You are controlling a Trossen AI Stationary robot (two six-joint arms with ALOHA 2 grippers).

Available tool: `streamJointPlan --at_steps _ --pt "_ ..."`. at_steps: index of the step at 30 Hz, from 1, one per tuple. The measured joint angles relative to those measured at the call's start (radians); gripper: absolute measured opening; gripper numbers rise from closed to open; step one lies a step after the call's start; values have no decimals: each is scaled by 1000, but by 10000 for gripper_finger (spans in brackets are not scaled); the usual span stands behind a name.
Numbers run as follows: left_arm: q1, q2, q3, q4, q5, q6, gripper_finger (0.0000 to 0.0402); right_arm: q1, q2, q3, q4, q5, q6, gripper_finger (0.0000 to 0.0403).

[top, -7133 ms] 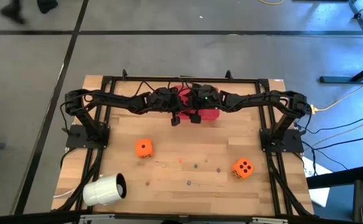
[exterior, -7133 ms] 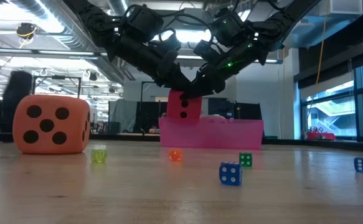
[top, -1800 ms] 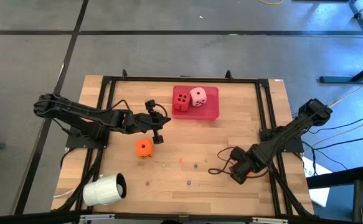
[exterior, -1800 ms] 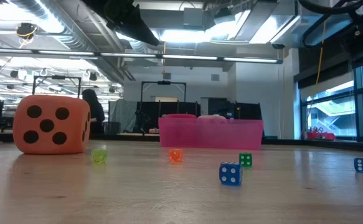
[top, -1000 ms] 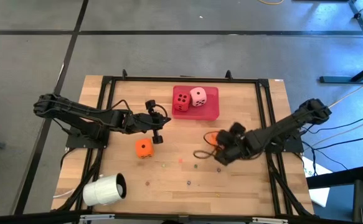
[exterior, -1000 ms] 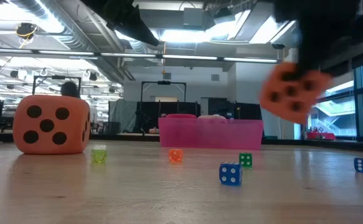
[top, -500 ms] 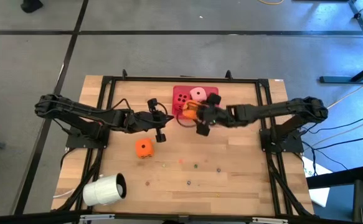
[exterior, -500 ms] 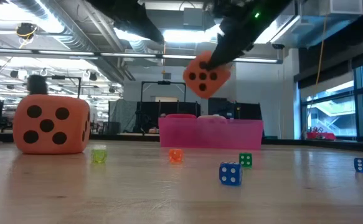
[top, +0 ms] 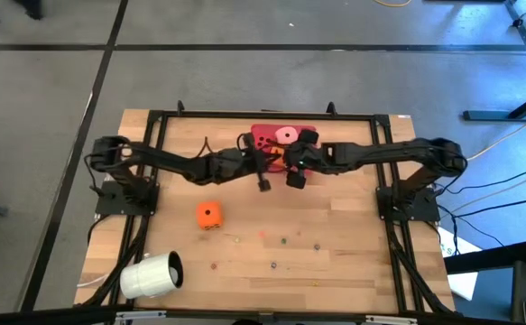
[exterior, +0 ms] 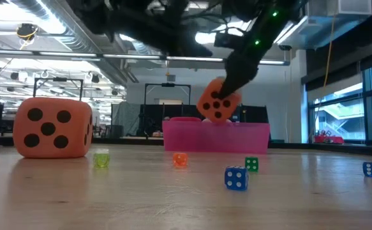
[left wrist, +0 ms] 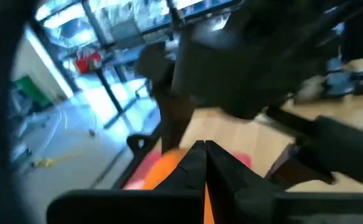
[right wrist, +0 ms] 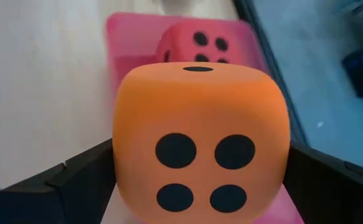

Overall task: Pick & Place Dice
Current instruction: Put the right large orange dice into the red container

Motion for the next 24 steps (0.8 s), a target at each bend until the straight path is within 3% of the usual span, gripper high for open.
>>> streamJointPlan --at_steps 7,16,24 --pt "105 84 0 52 189 -121 3 -47 61 0 94 15 -102 400" --pt "193 162 4 62 242 -194 3 -59 70 1 99 7 -118 400" --pt "205 158 1 63 304 -220 3 -27 49 -2 72 18 -136 400"
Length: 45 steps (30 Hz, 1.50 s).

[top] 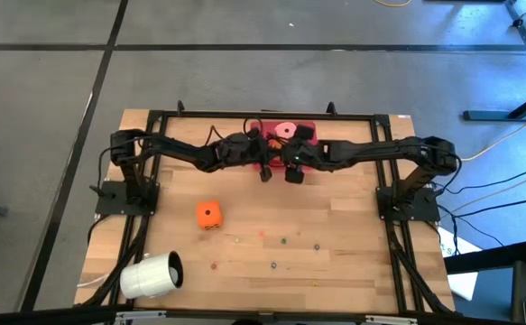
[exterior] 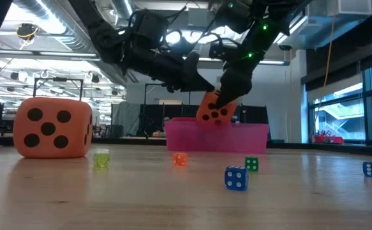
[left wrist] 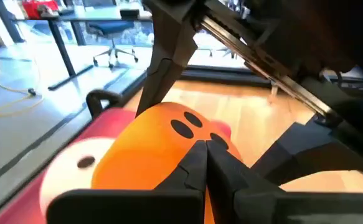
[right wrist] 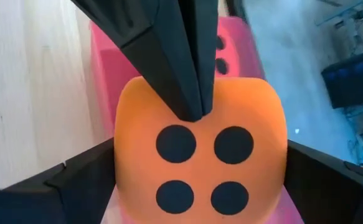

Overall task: Pick & Place Dice
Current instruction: Put the right large orange dice into the red container

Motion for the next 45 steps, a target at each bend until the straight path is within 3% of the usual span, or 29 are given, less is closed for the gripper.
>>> streamJointPlan --at_steps 3,8,14,18,23,33,45 --pt "1 0 1 -2 2 0 3 -1 -14 0 -21 -18 -6 400" --pt "13 1 0 -49 4 -17 3 -26 -18 1 -24 -150 31 400" --pt "28 3 -1 -108 -5 -51 3 -27 -18 3 -35 -179 45 400" --pt "29 3 -2 -91 -2 -57 3 -27 -19 3 -39 -177 51 400" --pt "11 3 1 73 64 -46 3 -34 -20 5 -33 -195 94 400" --pt "3 35 51 29 116 -36 3 -35 -19 3 78 -184 37 400" --pt "34 122 79 26 122 -103 3 -32 -18 2 8 -155 54 400"
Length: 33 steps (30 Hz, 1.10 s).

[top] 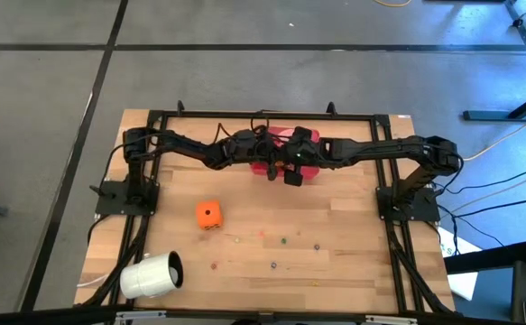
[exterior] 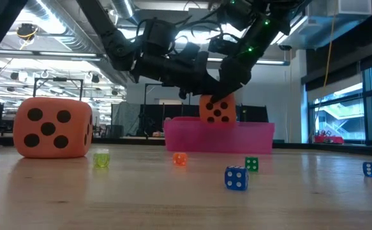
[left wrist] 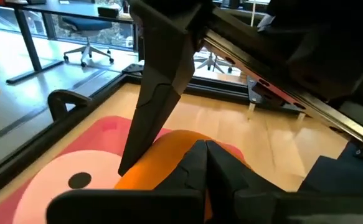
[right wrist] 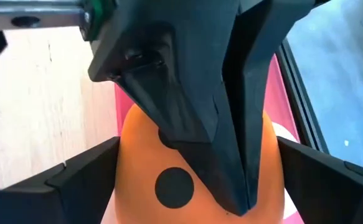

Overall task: Pick & Place Dice
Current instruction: Put the right large orange dice into the red container, then adjust the large red dice in the red container

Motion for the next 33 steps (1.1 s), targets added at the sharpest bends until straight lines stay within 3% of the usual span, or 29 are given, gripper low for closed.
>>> streamJointPlan --at_steps 6,18,26,33 --pt "4 3 -3 7 21 -3 3 -2 0 0 -12 -109 14 400" --pt "35 7 -7 -144 -63 -4 3 -10 -31 4 10 -59 -9 400" --pt "34 -20 -7 -93 -13 6 3 -10 -50 2 -82 55 2 400" --pt "34 -174 -7 -253 49 67 3 0 -112 2 -166 66 45 400"
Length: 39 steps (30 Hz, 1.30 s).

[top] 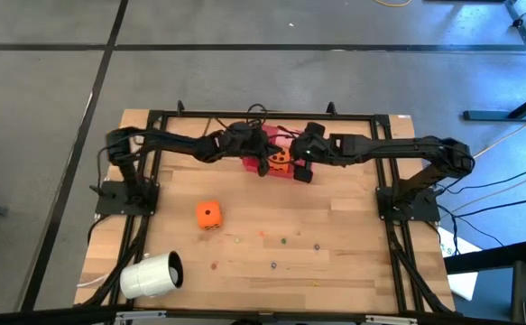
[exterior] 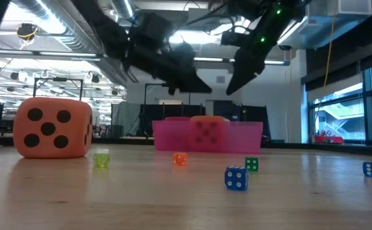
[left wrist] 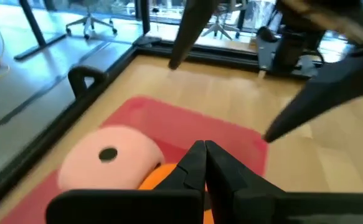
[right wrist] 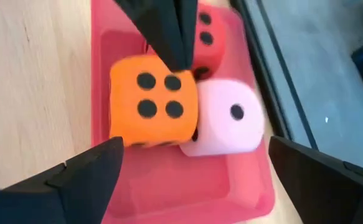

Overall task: Pick & Place Dice
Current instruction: Adjust the large red dice in the red container

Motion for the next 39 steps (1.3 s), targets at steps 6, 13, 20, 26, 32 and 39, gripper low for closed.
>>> streamJointPlan --at_steps 6,13,20,26,32,39 --pt "-1 -183 2 -367 -3 71 3 27 -96 0 -8 -12 6 400" --pt "0 -211 1 -679 -129 66 3 20 -75 0 -1 -17 119 400" --pt "0 -108 1 -581 -94 66 3 16 60 0 -1 -37 143 400" --pt "15 -44 1 -563 -94 78 3 10 128 0 -11 15 183 400" --pt "49 -3 1 -496 -99 69 3 -22 156 0 -16 -46 184 400" --pt "101 11 1 -397 -121 36 3 -32 156 0 -15 -87 178 400"
